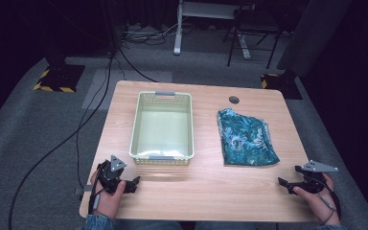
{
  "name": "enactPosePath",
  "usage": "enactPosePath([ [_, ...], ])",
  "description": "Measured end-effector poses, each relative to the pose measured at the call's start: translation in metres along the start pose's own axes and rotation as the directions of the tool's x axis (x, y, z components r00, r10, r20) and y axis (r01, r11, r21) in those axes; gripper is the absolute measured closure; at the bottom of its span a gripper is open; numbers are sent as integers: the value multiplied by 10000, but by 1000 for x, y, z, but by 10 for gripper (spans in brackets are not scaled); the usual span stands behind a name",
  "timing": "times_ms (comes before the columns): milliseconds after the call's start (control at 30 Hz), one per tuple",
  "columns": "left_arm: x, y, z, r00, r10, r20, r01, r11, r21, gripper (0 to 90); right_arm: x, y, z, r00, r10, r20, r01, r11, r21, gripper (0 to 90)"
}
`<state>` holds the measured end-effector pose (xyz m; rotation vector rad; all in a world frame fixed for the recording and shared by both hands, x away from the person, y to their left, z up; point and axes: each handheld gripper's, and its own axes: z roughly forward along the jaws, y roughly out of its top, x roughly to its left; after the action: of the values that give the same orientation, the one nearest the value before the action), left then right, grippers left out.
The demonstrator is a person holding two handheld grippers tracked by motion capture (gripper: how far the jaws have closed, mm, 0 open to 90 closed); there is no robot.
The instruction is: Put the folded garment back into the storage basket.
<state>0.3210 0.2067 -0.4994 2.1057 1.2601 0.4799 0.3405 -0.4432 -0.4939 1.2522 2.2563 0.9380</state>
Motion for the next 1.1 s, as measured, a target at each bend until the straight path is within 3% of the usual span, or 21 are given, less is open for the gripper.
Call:
enactPosePath([
  [433,0,0,0,10000,-4,2,4,10000,0,1,0,18,-15,9999,-140,63,142,9995,-278,42],
  [1100,0,0,0,10000,-5,3,5,10000,2,1,7,45,-33,9996,-280,-54,272,9931,-1138,41],
])
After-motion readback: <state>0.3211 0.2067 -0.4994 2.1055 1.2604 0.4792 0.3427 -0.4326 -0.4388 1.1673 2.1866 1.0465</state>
